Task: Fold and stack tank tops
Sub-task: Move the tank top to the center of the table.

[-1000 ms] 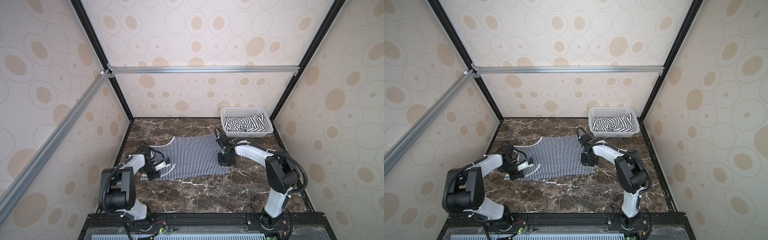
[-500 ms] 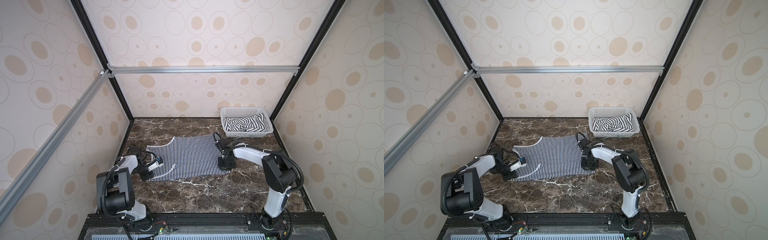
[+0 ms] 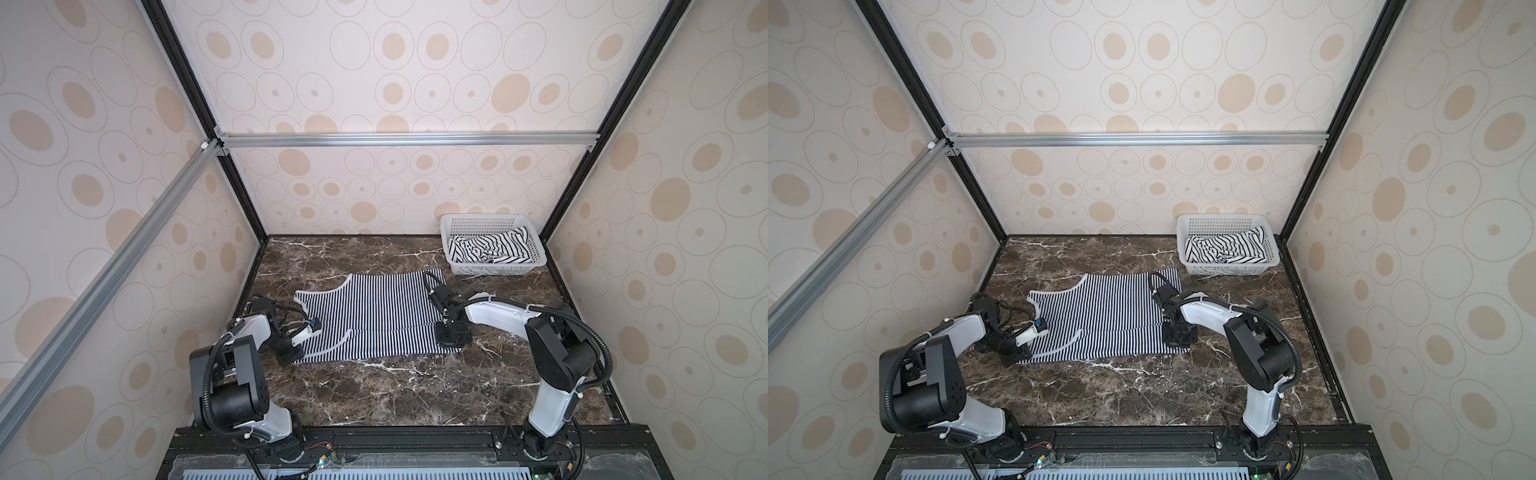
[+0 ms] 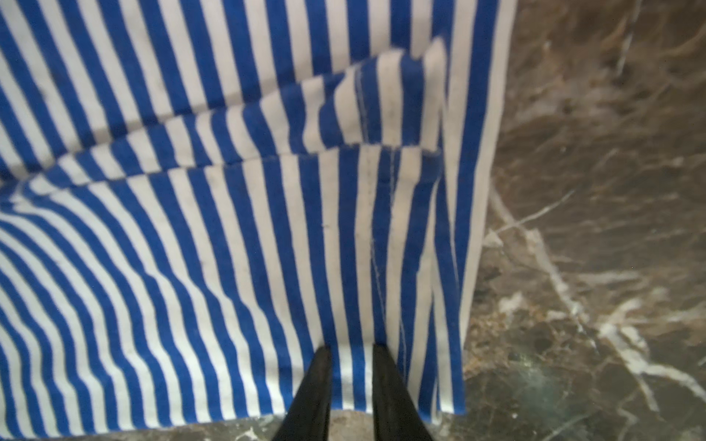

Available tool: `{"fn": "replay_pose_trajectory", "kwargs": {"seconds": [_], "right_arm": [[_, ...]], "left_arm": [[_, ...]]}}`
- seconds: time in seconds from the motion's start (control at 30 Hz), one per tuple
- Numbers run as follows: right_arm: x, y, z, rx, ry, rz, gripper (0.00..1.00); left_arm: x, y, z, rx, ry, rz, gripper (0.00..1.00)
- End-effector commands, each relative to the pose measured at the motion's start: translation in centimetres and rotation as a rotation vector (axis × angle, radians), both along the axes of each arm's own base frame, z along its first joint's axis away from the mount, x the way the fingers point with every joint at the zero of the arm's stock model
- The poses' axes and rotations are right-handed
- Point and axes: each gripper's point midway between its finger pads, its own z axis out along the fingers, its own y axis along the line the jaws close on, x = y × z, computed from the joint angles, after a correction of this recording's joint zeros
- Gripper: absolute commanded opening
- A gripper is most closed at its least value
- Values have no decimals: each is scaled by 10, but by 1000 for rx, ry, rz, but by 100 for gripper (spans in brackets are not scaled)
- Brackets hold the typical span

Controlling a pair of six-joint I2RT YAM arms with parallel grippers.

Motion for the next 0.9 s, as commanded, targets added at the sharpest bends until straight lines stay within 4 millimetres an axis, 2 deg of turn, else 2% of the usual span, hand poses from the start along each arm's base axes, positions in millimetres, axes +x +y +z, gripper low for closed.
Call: {"fn": "replay_pose_trajectory", "kwargs": {"seconds": [0.0, 0.33, 0.53, 0.73, 0.87], "right_arm": [[-30, -16, -4, -72, 64, -2, 22], [-73, -12, -4, -111, 87, 29, 22], [-101, -4, -2, -155, 88, 71, 22], [-127, -5, -1, -189, 95, 93, 22], [-142, -5, 0, -203, 102, 109, 23]], "left_arm": [[-30, 18, -18, 62, 97, -26, 18], [-68, 28, -37, 84, 183, -49, 18], [-82, 43, -37, 81, 208, -37, 18], [-100, 60, -37, 95, 239, -27, 18], [-117, 63, -36, 75, 285, -30, 18]]}}
